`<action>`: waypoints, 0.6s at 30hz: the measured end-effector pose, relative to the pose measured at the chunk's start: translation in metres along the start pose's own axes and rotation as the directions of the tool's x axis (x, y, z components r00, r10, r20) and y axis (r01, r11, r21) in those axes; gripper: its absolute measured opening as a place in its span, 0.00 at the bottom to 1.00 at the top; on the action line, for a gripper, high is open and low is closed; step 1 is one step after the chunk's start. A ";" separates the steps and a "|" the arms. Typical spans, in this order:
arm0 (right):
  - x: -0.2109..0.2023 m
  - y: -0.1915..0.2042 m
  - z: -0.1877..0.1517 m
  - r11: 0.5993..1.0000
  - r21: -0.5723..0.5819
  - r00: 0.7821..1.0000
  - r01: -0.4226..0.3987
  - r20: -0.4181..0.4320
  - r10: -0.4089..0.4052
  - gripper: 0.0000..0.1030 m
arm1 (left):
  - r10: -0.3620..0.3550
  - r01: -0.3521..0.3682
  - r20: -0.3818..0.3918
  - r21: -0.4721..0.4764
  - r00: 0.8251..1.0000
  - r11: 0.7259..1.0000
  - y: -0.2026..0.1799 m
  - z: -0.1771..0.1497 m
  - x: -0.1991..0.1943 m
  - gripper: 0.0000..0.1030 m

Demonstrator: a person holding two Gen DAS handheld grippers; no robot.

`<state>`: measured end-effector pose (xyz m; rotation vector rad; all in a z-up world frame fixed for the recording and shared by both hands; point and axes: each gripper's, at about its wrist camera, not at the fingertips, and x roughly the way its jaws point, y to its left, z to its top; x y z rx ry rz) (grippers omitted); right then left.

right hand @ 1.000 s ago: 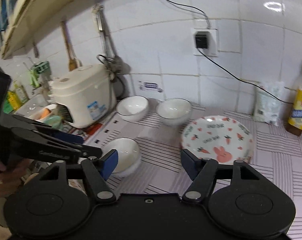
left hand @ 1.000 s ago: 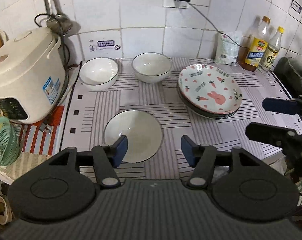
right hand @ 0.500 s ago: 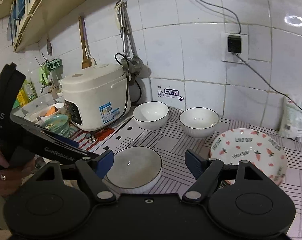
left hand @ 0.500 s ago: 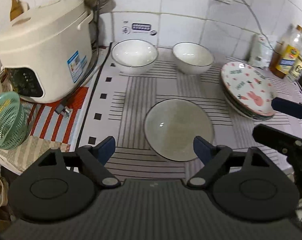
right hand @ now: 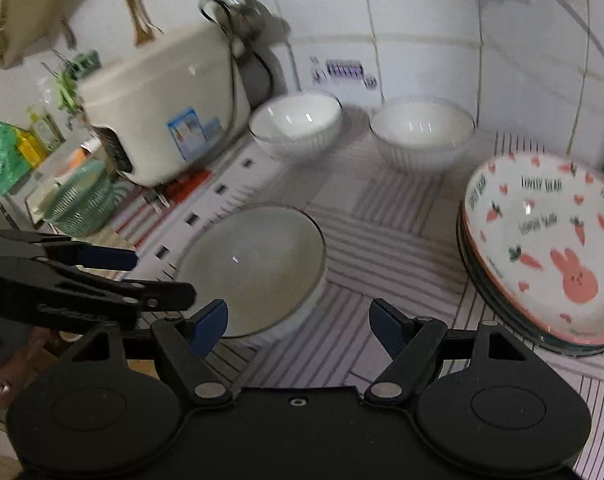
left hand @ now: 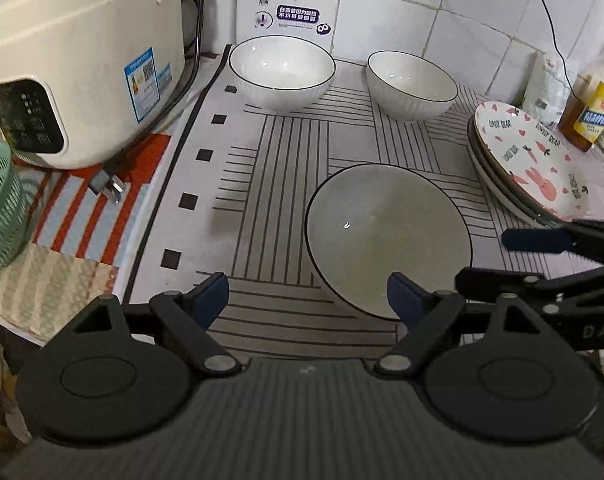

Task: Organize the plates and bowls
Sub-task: 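Move the left gripper to the large white bowl and pinch its rim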

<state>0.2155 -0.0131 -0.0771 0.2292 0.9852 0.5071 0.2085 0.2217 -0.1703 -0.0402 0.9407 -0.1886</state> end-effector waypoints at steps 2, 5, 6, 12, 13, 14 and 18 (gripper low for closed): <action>0.007 -0.004 0.001 0.999 0.025 0.999 -0.023 -0.030 0.023 0.79 | -0.010 0.010 -0.007 -0.011 1.000 1.000 0.001 0.001 0.003 0.81; 0.016 -0.008 0.003 0.997 0.054 0.997 -0.046 -0.060 0.050 0.74 | -0.021 0.021 -0.018 -0.026 1.000 0.999 0.003 0.003 0.008 0.70; 0.018 -0.010 0.003 0.996 0.067 0.996 -0.055 -0.066 0.060 0.72 | -0.026 0.025 -0.025 -0.035 0.999 0.999 0.003 0.003 0.009 0.62; 0.032 -0.019 0.008 0.986 0.127 0.987 -0.110 -0.102 0.124 0.33 | -0.084 0.075 -0.082 -0.098 0.993 0.992 0.007 0.006 0.023 0.21; 0.033 -0.019 0.009 0.985 0.131 0.986 -0.115 -0.104 0.129 0.30 | -0.088 0.079 -0.082 -0.107 0.993 0.991 0.007 0.006 0.024 0.18; 0.034 -0.018 0.009 0.985 0.135 0.987 -0.108 -0.107 0.123 0.29 | -0.093 0.084 -0.082 -0.110 0.992 0.990 0.006 0.007 0.024 0.16; 0.037 -0.015 0.013 0.986 0.152 0.989 -0.072 -0.118 0.091 0.27 | -0.072 0.061 -0.094 -0.121 0.993 0.991 0.003 0.009 0.024 0.15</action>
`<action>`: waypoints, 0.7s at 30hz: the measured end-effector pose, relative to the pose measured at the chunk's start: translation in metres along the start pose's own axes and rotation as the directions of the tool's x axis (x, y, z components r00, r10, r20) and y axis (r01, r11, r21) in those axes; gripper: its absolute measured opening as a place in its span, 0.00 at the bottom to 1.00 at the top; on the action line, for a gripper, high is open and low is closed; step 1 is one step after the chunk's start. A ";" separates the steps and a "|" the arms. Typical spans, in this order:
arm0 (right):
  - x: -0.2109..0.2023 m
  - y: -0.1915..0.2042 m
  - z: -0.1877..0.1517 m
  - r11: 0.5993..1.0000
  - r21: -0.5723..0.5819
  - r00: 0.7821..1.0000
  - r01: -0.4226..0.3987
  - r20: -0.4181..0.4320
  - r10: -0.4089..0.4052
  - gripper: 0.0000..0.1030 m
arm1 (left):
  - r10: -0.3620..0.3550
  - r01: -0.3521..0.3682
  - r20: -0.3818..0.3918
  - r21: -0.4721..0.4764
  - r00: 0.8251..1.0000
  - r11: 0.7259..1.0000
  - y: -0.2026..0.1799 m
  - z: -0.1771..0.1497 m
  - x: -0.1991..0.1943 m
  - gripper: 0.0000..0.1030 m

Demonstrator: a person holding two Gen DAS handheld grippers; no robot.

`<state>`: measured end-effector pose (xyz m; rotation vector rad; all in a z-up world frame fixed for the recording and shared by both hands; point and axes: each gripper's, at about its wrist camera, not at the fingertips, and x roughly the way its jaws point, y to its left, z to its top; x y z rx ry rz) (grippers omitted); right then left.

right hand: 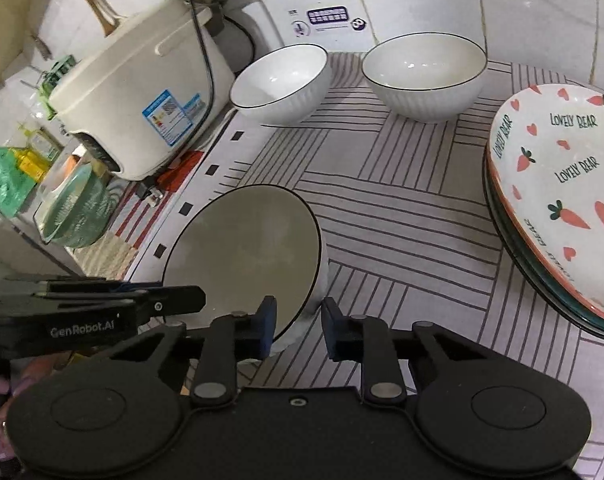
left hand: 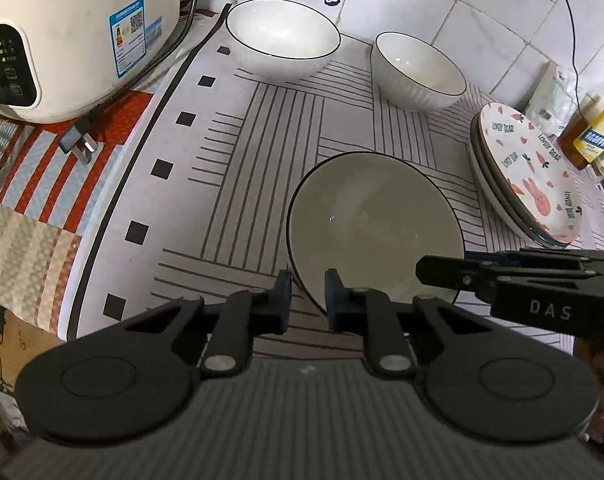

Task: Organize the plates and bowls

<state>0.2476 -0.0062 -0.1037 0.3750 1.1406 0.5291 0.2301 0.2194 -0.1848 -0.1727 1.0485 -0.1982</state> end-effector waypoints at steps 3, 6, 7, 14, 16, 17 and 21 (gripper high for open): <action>-0.001 0.001 0.000 1.000 0.014 1.000 0.013 0.004 -0.013 0.25 | -0.010 0.010 -0.010 -0.015 1.000 1.000 0.000 0.001 -0.003 0.15; -0.007 0.000 -0.001 1.000 0.012 0.999 0.019 0.029 -0.019 0.24 | -0.018 0.018 0.000 -0.005 1.000 1.000 -0.002 0.004 -0.009 0.15; -0.009 0.000 -0.001 1.000 0.018 0.999 0.015 0.037 -0.016 0.24 | -0.022 0.022 0.006 -0.004 1.000 1.000 -0.004 0.006 -0.012 0.15; -0.029 -0.004 0.013 0.999 0.042 0.994 0.003 0.105 -0.007 0.25 | -0.037 0.036 0.037 0.013 0.999 0.999 -0.013 0.027 -0.022 0.15; -0.031 -0.006 0.018 0.999 0.050 0.993 0.002 0.117 -0.007 0.25 | -0.034 0.033 0.035 0.024 0.999 0.999 -0.015 0.033 -0.019 0.15; -0.031 -0.008 0.019 0.999 0.051 0.993 0.003 0.119 -0.009 0.25 | -0.032 0.031 0.032 0.027 0.999 0.999 -0.017 0.035 -0.018 0.15; -0.028 -0.013 0.026 0.997 0.073 0.990 0.015 0.138 -0.025 0.25 | -0.020 0.019 0.014 0.033 1.000 0.999 -0.022 0.047 -0.004 0.14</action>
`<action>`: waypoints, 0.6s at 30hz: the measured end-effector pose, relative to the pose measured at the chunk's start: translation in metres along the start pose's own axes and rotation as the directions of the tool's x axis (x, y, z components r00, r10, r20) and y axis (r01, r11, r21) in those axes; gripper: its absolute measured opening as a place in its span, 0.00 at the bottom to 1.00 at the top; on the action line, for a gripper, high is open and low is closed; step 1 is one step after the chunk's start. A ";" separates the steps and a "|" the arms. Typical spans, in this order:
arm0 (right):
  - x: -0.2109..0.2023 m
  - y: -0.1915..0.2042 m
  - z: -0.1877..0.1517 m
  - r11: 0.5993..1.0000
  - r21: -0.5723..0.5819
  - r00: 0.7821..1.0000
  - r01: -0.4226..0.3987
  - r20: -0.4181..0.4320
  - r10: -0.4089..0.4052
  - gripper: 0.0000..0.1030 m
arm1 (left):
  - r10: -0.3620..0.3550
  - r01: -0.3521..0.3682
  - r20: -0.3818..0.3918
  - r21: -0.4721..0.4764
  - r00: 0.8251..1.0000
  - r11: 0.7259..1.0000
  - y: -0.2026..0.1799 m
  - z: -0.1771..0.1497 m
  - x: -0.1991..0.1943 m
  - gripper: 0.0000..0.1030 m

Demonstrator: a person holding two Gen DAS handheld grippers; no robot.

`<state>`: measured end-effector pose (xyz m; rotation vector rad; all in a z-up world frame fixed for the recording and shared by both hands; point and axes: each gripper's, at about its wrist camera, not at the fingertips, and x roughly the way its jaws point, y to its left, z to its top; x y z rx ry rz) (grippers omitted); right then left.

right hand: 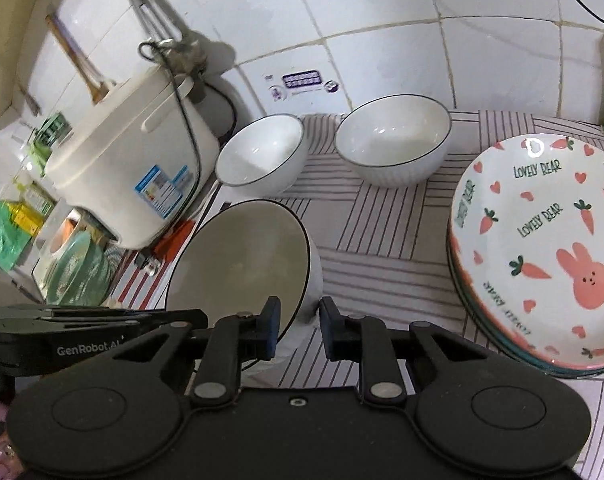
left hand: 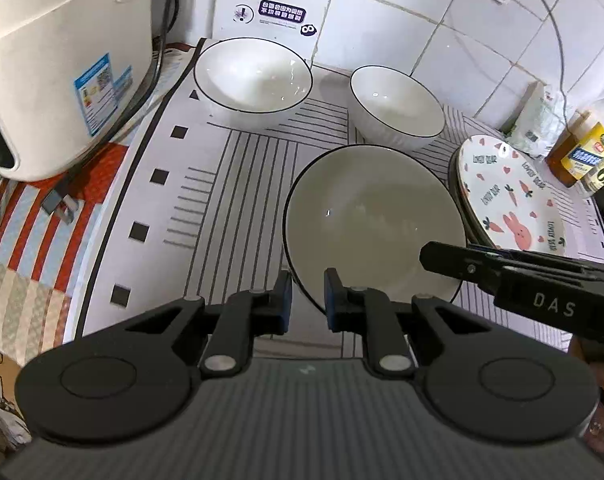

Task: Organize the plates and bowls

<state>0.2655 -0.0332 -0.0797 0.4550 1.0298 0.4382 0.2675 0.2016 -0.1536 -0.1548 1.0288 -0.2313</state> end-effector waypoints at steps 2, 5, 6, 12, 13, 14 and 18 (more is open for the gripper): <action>0.004 -0.002 0.003 1.000 0.008 1.000 0.014 0.007 -0.014 0.24 | 0.004 -0.004 -0.015 0.001 1.000 1.000 -0.001 0.005 0.010 0.14; 0.012 -0.004 0.006 0.999 0.004 0.999 0.046 0.021 -0.046 0.24 | 0.022 -0.022 -0.031 0.005 0.999 1.000 -0.003 0.012 0.026 0.14; 0.015 -0.005 0.007 0.998 0.004 0.998 0.055 0.024 -0.055 0.24 | 0.031 -0.031 -0.031 0.006 0.999 0.999 -0.004 0.014 0.031 0.15; 0.030 -0.005 0.008 0.992 -0.042 0.993 0.120 0.030 -0.118 0.24 | 0.053 -0.052 -0.041 0.023 0.998 0.998 -0.008 0.022 0.049 0.15; 0.031 -0.004 0.008 0.990 -0.053 0.991 0.133 0.032 -0.132 0.24 | 0.053 -0.052 -0.038 0.022 0.998 0.998 -0.009 0.023 0.050 0.15; 0.033 -0.004 0.008 0.987 -0.067 0.989 0.148 0.034 -0.146 0.24 | 0.050 -0.049 -0.031 0.024 0.998 0.999 -0.010 0.024 0.050 0.15; 0.039 0.001 0.006 0.967 -0.140 0.977 0.214 0.056 -0.208 0.24 | 0.052 -0.051 -0.039 0.024 0.998 0.998 -0.016 0.028 0.051 0.18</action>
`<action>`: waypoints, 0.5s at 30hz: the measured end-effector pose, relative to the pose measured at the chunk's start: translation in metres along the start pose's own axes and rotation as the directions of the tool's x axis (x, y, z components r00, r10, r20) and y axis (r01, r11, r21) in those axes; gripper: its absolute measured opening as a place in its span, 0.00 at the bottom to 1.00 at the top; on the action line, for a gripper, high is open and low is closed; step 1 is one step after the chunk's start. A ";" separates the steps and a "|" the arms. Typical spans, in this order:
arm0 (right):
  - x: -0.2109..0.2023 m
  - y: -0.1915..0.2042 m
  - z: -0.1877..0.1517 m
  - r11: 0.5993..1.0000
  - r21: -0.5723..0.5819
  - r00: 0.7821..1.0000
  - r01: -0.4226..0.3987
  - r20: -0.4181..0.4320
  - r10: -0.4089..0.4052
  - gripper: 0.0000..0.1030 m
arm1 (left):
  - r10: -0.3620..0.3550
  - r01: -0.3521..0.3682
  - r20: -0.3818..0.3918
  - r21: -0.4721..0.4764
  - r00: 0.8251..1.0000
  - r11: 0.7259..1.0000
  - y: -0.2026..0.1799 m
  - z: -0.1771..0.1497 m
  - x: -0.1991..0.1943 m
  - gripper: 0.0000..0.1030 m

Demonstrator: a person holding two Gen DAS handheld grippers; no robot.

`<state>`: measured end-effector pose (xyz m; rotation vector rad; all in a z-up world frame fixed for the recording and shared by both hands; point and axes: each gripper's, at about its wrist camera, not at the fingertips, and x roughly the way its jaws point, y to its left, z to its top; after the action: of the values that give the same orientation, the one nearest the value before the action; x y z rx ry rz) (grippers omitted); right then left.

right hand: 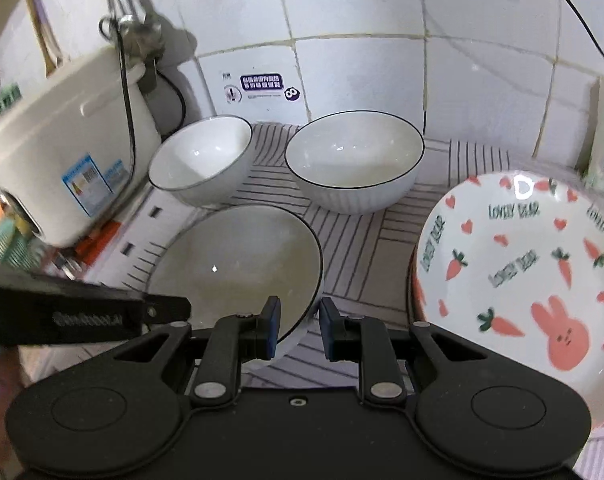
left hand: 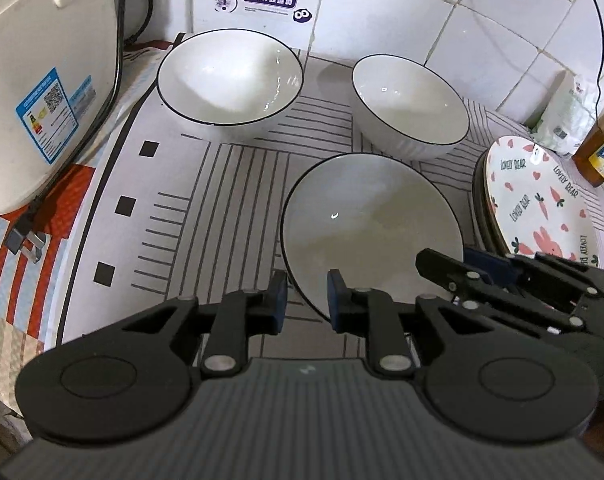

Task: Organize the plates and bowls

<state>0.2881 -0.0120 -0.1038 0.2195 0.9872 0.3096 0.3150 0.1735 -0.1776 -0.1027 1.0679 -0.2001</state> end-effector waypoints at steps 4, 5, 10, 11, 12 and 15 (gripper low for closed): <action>0.001 0.004 0.002 0.998 -0.051 1.000 0.028 0.008 -0.028 0.26 | 0.003 -0.003 0.000 -0.016 1.000 1.000 0.000 0.001 0.000 0.20; 0.000 0.004 0.003 0.998 -0.052 1.000 0.026 0.008 -0.026 0.26 | 0.000 0.000 -0.001 -0.017 1.000 1.000 0.000 0.001 -0.001 0.26; -0.017 0.004 0.003 0.997 -0.082 0.998 0.015 0.059 -0.010 0.33 | 0.026 -0.025 0.021 -0.039 0.999 0.999 -0.005 0.000 -0.010 0.47; -0.022 0.002 0.003 0.996 -0.082 0.997 0.015 0.070 -0.010 0.36 | 0.023 -0.022 0.025 -0.049 0.999 0.999 -0.005 0.000 -0.012 0.50; -0.025 0.001 0.004 0.997 -0.080 0.997 0.009 0.075 -0.003 0.37 | 0.028 -0.026 0.029 -0.057 0.999 0.998 -0.005 -0.001 -0.015 0.50; -0.039 -0.005 0.005 0.998 -0.069 0.995 0.004 0.102 0.003 0.44 | 0.046 -0.044 0.050 -0.050 0.998 0.998 -0.008 -0.002 -0.024 0.55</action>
<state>0.2737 -0.0308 -0.0725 0.1704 0.8742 0.3281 0.3011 0.1704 -0.1565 -0.1273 1.0236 -0.1298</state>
